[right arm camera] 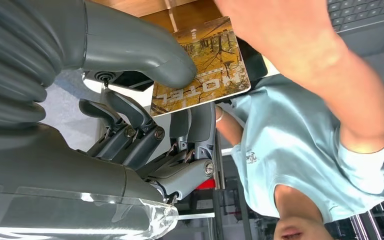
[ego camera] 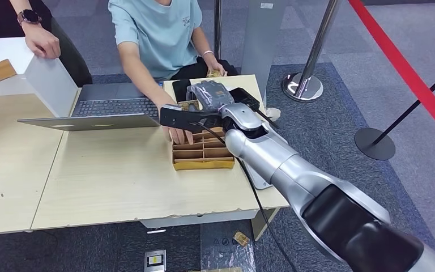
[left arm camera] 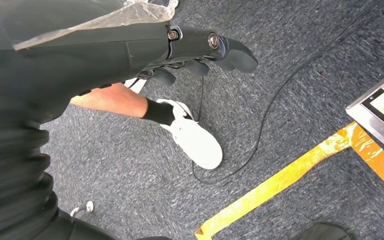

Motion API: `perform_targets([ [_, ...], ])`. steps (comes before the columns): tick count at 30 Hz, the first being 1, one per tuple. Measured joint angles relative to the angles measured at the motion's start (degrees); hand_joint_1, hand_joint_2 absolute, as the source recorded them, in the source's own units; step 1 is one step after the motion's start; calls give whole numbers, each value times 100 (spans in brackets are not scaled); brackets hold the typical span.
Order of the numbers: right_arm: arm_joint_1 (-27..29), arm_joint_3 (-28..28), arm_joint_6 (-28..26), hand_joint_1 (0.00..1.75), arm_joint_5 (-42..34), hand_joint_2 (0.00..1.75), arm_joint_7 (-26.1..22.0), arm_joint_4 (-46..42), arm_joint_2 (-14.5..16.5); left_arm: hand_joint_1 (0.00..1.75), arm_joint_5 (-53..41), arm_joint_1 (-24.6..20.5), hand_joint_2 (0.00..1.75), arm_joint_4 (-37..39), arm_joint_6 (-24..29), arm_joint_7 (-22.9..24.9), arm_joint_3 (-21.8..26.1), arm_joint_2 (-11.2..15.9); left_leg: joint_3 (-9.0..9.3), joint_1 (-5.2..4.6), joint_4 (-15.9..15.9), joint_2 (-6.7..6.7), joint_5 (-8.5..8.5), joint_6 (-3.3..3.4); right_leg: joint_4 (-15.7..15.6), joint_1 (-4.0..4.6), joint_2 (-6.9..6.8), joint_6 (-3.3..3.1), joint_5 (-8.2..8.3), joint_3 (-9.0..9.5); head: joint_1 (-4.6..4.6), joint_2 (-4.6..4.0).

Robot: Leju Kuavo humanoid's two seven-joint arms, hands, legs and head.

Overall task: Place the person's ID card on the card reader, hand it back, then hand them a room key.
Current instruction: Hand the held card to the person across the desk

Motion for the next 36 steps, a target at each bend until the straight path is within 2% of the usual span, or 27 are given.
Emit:
perform_targets([
  [12, -199, 52, -178, 175, 192, 175, 46, 315, 10, 0, -40, -10, 175, 0, -3, -15, 0, -19, 1, 0, 1, 0, 0, 0, 0, 0, 0, 0, 0, -1, -1, 0],
  [21, -454, 43, -957, 175, 564, 175, 144, 467, -59, 0, -101, -14, 175, 0, -19, 26, -1, -22, 1, 0, 1, 1, 0, 0, -1, 0, 0, 0, 0, -2, 0, 0],
  [27, -489, 38, -986, 161, 618, 175, 139, 520, -76, 0, -121, -23, 175, 0, -23, 52, -3, -33, 0, 0, 1, 1, 0, 0, -1, 0, 0, 0, 0, -2, 0, 0],
  [29, -487, 39, -942, 144, 618, 175, 130, 529, -72, 0, -125, -32, 175, 0, -23, 61, -3, -36, 0, 0, 1, 1, 0, 0, -1, 0, 0, 0, 0, -3, 0, 0],
  [30, -485, 41, -924, 128, 618, 175, 125, 537, -69, 0, -130, -35, 175, 0, -23, 61, -3, -38, 0, 0, 1, 1, 0, 0, -1, 0, 0, 0, 0, -3, 0, 0],
  [31, -481, 43, -910, 89, 617, 175, 118, 548, -67, 0, -133, -38, 175, 0, -23, 61, -3, -39, -1, 0, 1, 1, 0, 0, -1, 0, 0, 0, 0, -3, 0, 0],
  [33, -470, 45, -893, 25, 616, 175, 91, 571, -64, 0, -138, -39, 175, 0, -23, 61, -3, -43, -2, 0, 1, 0, 0, 0, -1, 0, 0, 0, 0, -4, -1, 0],
  [34, -463, 46, -889, 1, 615, 175, 76, 581, -61, 0, -138, -41, 175, 0, -23, 62, -3, -44, -2, 0, 1, 0, 0, 0, -1, 0, 0, 0, 0, -4, -1, 0],
  [36, -446, 47, -877, 0, 613, 175, 49, 596, -49, 0, -138, -46, 175, 0, -24, 61, -3, -46, -2, 0, 1, 1, -1, 0, -1, 0, 1, 0, 0, -4, 0, 0],
])
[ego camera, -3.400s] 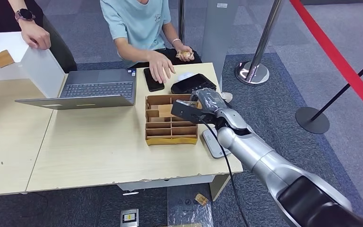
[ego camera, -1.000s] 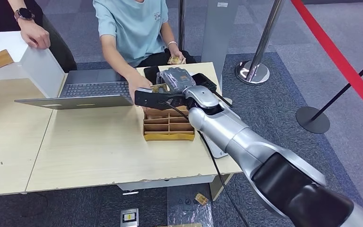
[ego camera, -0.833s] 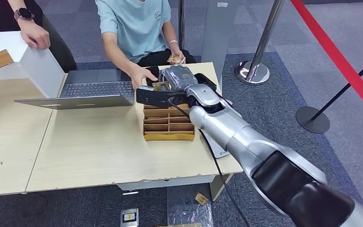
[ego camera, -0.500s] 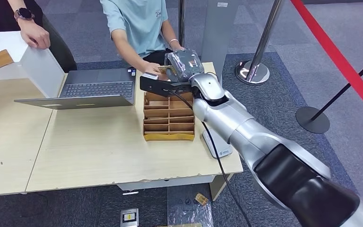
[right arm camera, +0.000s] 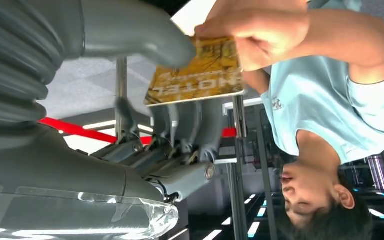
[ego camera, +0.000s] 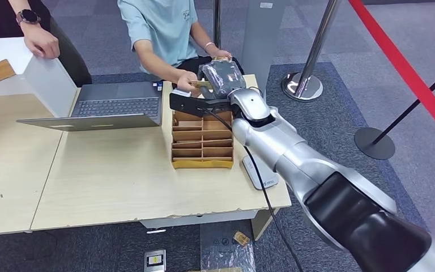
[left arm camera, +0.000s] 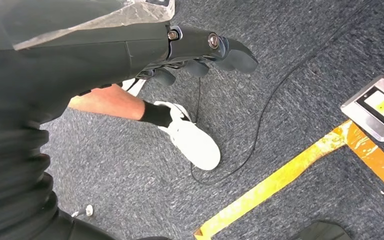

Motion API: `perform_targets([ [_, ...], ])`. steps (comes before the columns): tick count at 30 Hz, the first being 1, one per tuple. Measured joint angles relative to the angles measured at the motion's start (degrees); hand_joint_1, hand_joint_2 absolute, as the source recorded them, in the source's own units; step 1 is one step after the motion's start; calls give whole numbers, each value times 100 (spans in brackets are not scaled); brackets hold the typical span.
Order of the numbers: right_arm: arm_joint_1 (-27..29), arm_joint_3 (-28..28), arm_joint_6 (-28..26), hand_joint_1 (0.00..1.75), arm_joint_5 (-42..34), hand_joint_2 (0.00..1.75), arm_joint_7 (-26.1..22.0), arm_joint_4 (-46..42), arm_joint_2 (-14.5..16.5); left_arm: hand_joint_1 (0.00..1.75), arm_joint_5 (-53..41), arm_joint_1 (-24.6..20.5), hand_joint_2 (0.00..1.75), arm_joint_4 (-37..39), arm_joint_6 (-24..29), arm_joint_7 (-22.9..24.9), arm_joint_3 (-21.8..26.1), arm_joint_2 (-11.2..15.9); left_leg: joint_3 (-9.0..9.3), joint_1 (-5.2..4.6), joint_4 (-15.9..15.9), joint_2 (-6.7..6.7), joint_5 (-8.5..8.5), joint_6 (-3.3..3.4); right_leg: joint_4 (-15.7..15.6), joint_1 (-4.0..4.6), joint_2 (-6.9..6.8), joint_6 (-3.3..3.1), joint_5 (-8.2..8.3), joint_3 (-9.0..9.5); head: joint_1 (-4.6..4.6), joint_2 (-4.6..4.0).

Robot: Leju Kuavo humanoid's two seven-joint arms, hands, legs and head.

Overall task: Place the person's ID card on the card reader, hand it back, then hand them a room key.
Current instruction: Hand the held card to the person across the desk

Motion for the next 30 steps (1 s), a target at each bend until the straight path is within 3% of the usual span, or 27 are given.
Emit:
perform_targets([
  [11, 164, -17, 53, 0, -65, 175, -31, -49, 17, 0, 22, 12, 175, 0, 1, -1, 0, -4, 2, 0, 0, 0, 0, 0, 0, 0, 0, 0, 0, 0, 1, 0],
  [17, 453, -123, 74, 0, -293, 175, 6, -324, -160, 0, 82, 63, 175, 0, 22, -46, 0, -7, 2, 0, 1, 1, 0, 0, -3, 0, 0, 0, 0, 0, 0, 0],
  [22, 805, -253, 253, 0, -466, 175, 298, -786, -548, 0, 198, 130, 175, 0, 102, -82, 5, -11, 4, -1, 2, 0, -1, 0, -7, -1, 0, 0, 0, -1, -1, 0],
  [30, 1772, -795, 327, 0, -650, 175, 1160, -2368, -1760, 0, 432, 213, 175, 2, 180, -166, 57, -22, 6, -1, 8, -3, -9, 2, -15, -1, -1, 1, 0, 3, 1, 0],
])
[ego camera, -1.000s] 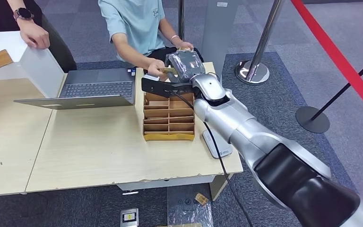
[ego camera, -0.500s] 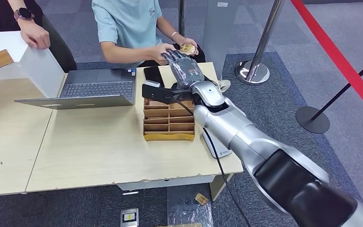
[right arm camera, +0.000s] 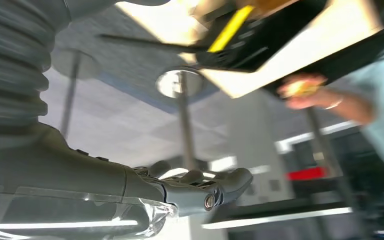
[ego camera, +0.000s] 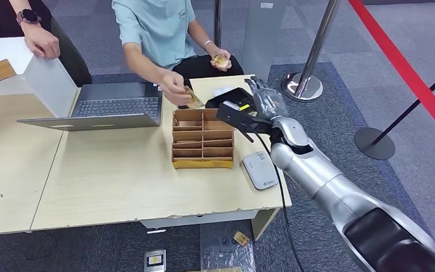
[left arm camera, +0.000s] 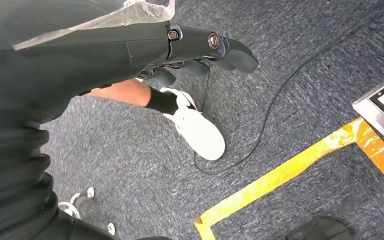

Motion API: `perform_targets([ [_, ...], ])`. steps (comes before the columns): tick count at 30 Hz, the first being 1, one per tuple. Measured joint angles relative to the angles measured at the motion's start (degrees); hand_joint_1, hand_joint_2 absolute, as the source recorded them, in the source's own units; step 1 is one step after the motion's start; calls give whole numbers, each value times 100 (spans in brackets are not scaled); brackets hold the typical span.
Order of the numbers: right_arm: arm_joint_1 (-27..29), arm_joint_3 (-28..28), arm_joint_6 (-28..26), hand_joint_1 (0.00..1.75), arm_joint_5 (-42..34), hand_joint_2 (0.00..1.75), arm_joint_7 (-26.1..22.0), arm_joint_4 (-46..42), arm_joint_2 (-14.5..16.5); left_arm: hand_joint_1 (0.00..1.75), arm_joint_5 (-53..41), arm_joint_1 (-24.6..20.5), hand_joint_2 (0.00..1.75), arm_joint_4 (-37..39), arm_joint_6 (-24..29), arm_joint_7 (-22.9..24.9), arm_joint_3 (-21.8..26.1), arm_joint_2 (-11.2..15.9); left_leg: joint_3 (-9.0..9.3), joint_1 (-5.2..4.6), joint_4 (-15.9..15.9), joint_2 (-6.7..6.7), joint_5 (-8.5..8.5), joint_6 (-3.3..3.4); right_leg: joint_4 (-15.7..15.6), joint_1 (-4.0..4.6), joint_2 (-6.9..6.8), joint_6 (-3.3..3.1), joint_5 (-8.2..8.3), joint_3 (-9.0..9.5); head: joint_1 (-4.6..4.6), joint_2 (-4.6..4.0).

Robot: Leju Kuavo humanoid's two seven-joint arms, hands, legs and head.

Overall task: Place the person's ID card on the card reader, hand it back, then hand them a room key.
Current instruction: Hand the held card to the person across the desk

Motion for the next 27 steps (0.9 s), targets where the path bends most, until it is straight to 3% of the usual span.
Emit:
perform_targets([
  [9, 1055, -1221, 123, 0, -110, 175, 787, -2104, -1501, 0, 247, 43, 175, 13, 94, -12, 139, -6, -2, -4, 2, -2, -5, 3, -3, -5, -1, 4, -3, -1, 0, 0],
  [17, 2177, -2964, 203, 0, -311, 175, 1122, -3918, -2748, 0, 423, 62, 175, 44, 198, -16, 277, -6, -2, -7, 0, -2, -13, 4, -5, -7, 0, 7, -5, 2, -1, 0],
  [21, 2905, -3773, 194, 0, -326, 175, 1117, -4563, -3047, 0, 509, 53, 175, 52, 240, 11, 348, -7, 1, -5, -4, -1, -15, 4, -6, -5, 0, 7, -9, 6, 0, 0],
  [27, 4120, -4650, 49, 0, -199, 175, 862, -5171, -3044, 0, 636, 47, 175, 52, 330, -13, 448, -11, 2, -4, -8, -3, -14, 4, -5, -5, -1, 6, -12, 6, -1, 0],
])
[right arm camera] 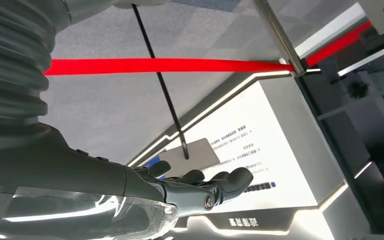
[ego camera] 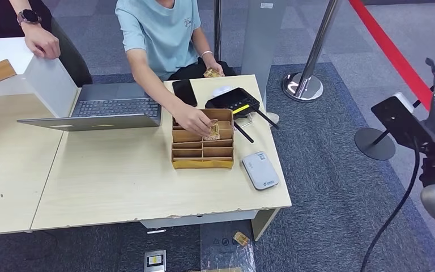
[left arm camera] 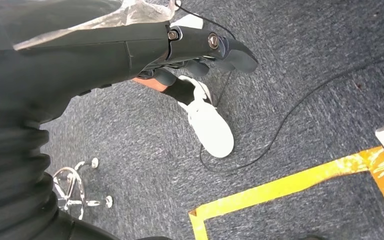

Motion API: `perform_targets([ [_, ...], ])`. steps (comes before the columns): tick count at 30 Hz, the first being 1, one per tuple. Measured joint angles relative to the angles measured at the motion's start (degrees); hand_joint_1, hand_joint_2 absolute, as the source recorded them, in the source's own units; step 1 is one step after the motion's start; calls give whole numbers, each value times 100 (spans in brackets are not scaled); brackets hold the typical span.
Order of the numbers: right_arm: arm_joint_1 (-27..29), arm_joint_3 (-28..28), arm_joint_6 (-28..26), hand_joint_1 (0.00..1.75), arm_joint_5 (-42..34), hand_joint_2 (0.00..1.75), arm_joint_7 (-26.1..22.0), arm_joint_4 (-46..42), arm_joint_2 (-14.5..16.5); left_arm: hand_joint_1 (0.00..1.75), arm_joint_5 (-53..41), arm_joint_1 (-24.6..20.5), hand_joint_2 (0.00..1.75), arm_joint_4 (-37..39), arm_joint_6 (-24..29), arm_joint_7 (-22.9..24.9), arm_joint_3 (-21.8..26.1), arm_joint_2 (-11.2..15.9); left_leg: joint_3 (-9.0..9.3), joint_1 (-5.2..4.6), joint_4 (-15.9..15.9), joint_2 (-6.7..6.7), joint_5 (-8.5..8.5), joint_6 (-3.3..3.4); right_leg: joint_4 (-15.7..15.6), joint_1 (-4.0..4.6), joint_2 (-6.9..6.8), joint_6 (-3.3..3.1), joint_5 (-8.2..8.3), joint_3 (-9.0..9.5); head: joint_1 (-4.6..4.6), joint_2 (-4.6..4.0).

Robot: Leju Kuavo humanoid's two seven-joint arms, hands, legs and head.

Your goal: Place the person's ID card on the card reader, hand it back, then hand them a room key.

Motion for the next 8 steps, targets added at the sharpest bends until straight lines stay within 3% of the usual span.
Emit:
perform_targets([
  [8, 1155, -879, -474, 0, -121, 175, -589, -117, 455, 0, 133, -9, 175, 1, 91, -13, 121, -15, 4, -1, -2, 2, -3, 0, -1, -1, 1, -3, -4, 0, 1, 0],
])
